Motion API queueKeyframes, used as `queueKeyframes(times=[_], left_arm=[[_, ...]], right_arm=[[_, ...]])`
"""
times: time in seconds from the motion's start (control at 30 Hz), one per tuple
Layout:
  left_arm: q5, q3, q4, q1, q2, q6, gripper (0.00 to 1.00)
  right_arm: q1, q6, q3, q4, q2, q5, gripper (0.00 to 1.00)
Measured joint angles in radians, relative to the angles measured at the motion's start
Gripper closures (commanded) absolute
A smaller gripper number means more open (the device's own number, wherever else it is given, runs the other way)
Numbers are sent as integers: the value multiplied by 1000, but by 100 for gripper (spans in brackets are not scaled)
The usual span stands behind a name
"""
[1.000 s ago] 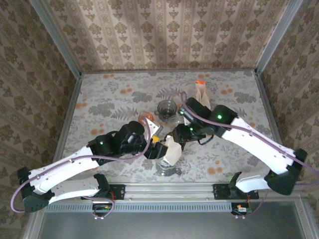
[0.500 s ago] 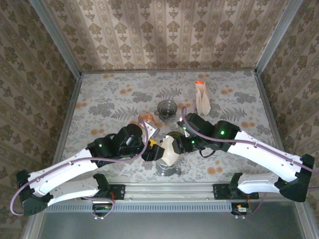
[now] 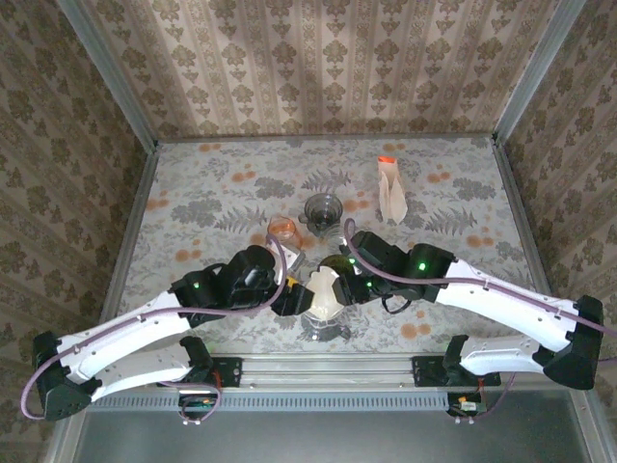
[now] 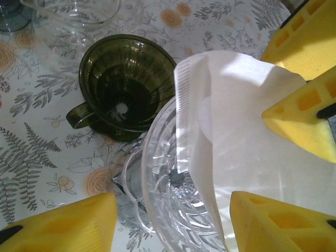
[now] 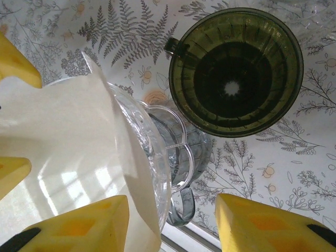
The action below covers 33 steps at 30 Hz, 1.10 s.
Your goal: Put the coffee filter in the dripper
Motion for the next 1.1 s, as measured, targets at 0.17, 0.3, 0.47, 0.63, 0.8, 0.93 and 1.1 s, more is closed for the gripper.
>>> queueKeyframes(times=[0.17, 0.3, 0.47, 0.63, 0.8, 0.93, 1.1], left_arm=[[1, -11, 8, 6, -10, -10, 38], [6, -13, 26, 6, -13, -21, 33], [26, -17, 48, 14, -40, -39, 32], [37, -18, 53, 26, -63, -53, 42], [43, -28, 51, 32, -69, -58, 48], [43, -43, 31, 33, -69, -61, 53], [42, -56, 3, 41, -69, -61, 53]], right_arm=[[4, 9, -31, 32, 0, 5, 54], [10, 10, -36, 42, 1, 8, 54], [20, 9, -36, 42, 13, 25, 54], [26, 9, -36, 41, 22, 33, 53], [26, 9, -36, 42, 22, 34, 54], [27, 9, -36, 41, 22, 37, 53], [27, 10, -34, 41, 23, 42, 50]])
